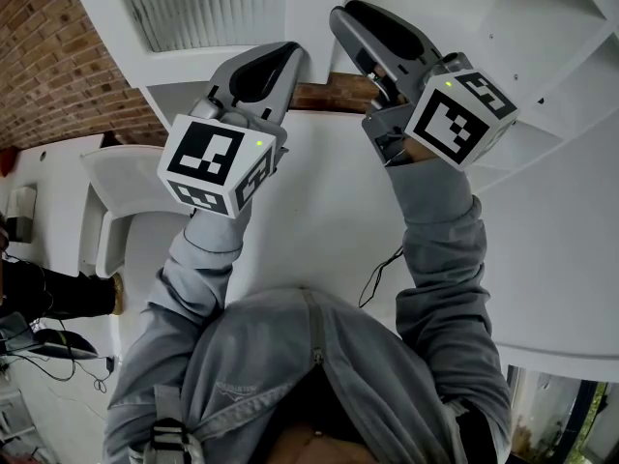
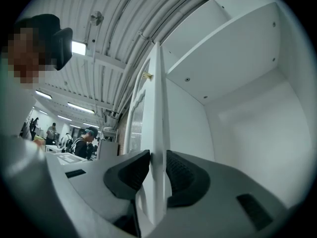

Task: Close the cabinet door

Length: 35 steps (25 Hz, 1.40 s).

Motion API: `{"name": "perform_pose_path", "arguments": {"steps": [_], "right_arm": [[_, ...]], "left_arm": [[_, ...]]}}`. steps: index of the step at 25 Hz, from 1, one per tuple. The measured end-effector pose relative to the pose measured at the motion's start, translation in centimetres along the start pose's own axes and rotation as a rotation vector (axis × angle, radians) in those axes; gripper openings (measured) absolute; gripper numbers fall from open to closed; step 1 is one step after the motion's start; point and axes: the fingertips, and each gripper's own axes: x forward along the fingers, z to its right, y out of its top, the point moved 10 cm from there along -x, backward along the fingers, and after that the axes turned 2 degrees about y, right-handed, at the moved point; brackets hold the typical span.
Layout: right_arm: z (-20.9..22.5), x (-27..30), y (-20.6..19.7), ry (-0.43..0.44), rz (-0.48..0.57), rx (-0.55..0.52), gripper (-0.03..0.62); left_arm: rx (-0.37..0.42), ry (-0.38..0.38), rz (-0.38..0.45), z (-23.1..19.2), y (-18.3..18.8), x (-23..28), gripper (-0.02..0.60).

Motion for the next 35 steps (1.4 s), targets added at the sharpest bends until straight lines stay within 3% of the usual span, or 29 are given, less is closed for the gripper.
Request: {"name": "perform_pose_path", "arguments": {"steps": [18,26,35], "right_arm": [[0.1,0.1,-1.1,-0.079,-0.027,-0.01,0.115],[-1.5,-0.8,-1.7,-0.176,-0.038,-0.096,0.031],[-5.2,-3.4,-2.8,-0.296,-0.062,-0.176,0.026]], "left_arm": [[0.004,-0.021,0.008,-1.3,-0.5,1.1,0.003],[-0.002,-0.018,0.001,-1.5,-0.4,1.1,0.003],[0.002,-0.052,-0.032,-0.4,-0.1,-0.5,0.003]]}}
